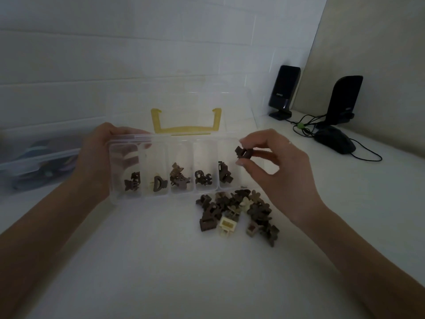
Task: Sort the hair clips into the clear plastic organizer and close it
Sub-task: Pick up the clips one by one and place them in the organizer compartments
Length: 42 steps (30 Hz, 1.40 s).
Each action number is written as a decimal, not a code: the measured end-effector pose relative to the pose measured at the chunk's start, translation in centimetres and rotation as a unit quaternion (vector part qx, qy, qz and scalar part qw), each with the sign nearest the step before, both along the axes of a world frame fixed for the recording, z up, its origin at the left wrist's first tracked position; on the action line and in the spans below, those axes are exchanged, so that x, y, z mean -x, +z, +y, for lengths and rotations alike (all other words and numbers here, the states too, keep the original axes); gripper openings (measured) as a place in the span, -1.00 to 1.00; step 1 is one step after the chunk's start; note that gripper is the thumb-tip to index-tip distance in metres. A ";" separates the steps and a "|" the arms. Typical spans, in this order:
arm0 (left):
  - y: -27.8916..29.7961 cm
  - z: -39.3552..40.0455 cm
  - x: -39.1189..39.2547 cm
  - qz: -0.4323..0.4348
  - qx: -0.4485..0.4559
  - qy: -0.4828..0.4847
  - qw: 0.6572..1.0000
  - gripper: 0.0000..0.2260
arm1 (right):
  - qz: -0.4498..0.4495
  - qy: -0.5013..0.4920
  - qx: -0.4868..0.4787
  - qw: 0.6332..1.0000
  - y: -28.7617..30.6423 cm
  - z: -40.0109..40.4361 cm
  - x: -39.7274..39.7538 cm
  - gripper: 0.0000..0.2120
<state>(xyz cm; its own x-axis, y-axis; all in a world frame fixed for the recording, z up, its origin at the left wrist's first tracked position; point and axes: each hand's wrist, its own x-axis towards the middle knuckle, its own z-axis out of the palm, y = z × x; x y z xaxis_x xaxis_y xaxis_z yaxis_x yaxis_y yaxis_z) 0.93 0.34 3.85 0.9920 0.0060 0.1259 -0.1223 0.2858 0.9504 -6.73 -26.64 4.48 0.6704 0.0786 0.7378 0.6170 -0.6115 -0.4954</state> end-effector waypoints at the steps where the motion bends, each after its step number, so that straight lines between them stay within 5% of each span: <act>1: 0.1 -0.1 0.0 -0.013 0.003 -0.007 1.000 -0.07 | -0.006 -0.008 0.001 1.000 0.1 0.0 0.1 -0.80; 6: 0.8 -1.0 0.5 -0.029 0.013 -0.013 0.999 -0.58 | -0.008 -0.025 0.084 0.996 -0.5 0.0 -0.2 -0.86; 11: 0.8 -1.0 0.5 -0.005 0.005 -0.013 1.000 -0.62 | 0.021 -0.009 0.141 0.990 -0.5 0.0 -0.1 -0.93; 13: 0.8 -1.0 0.4 0.000 0.004 -0.005 1.000 -0.68 | 0.130 0.041 0.115 0.984 1.3 -0.4 0.7 -0.84; 16: 0.7 -1.0 0.3 -0.001 0.011 0.008 1.000 -0.79 | 0.345 0.112 0.217 0.906 3.2 -1.0 2.2 -0.67; 20: 0.7 -1.1 0.3 -0.002 0.012 0.014 1.000 -0.75 | 0.347 0.021 0.440 0.828 3.1 0.0 3.3 -0.60; 24: 0.7 -1.1 0.3 0.005 0.017 0.006 1.000 -0.79 | 0.324 0.023 0.410 0.852 2.7 0.1 3.2 -0.74; 30: 0.7 -1.1 0.4 0.003 0.028 0.001 1.000 -0.77 | 0.125 -0.029 0.187 0.974 0.9 -0.3 0.8 -0.77; 33: 0.7 -1.0 0.4 0.007 0.038 0.004 0.999 -0.77 | 0.121 -0.034 0.194 0.973 0.0 0.0 -0.3 -0.55; 38: 0.8 -1.2 0.6 0.010 0.042 0.014 0.999 -0.73 | 0.124 -0.016 0.168 0.978 1.0 -0.9 0.4 -0.87; 42: 0.9 -1.2 0.5 0.008 0.038 0.008 0.999 -0.73 | 0.225 0.018 0.258 0.939 1.7 -1.0 1.3 -0.84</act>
<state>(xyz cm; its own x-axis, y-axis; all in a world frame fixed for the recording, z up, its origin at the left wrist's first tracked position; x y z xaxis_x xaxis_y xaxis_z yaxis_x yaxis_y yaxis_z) 0.40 -0.81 4.70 0.9935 0.0317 0.1092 -0.1133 0.3558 0.9277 -8.07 -27.66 6.17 0.8955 0.3769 0.2368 0.4408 -0.8248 -0.3542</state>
